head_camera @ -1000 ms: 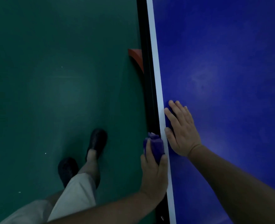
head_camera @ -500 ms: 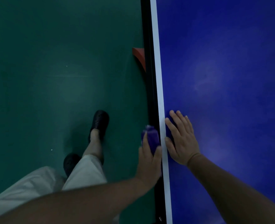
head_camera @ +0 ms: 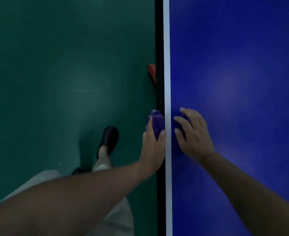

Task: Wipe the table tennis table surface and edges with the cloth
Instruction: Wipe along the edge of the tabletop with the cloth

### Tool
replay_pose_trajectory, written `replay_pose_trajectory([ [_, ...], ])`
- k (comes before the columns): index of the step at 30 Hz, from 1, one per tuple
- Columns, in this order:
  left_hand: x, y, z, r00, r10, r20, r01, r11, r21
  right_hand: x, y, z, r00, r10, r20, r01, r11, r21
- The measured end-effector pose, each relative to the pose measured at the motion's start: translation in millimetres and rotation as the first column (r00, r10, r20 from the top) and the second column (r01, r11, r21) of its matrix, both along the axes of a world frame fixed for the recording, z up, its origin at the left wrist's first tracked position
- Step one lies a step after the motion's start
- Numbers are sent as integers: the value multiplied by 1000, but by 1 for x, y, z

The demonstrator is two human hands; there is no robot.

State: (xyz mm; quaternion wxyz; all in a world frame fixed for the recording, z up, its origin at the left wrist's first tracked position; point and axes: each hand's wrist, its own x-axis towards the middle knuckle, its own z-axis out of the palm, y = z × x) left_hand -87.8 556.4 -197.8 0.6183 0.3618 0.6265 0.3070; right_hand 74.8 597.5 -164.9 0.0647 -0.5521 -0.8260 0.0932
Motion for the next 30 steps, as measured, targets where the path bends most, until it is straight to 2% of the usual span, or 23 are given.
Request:
replay_pose_trajectory([
  [4,6,-38,1,993,18,114,-8,996,-92,-16,86,-7,994,108,30,-108,994,-9],
  [7,7,-8,-1,995,44,94,-31,991,-129,-23,142,-11,994,103,44,-103,995,-2],
  [9,6,34,-4,997,57,50,-52,994,-99,-26,165,-13,996,87,33,-85,995,-46],
  [13,3,130,-11,996,73,-49,-73,997,0,-26,175,-18,997,71,-13,-72,997,-34],
  [15,4,153,-14,994,86,-69,-85,996,12,-26,175,-18,997,73,-19,-74,997,-20],
  [21,7,92,-12,994,82,-71,-72,988,136,-24,177,-21,995,95,-5,-95,995,-29],
  [24,4,75,-7,996,76,-45,-72,993,90,-25,178,-21,996,93,-7,-93,995,-40],
  [27,0,95,-8,999,30,-25,-28,996,84,-25,178,-22,996,89,-20,-90,995,-40],
  [30,-1,152,-17,998,61,-34,-56,990,127,-23,178,-24,996,87,-30,-88,996,-34],
])
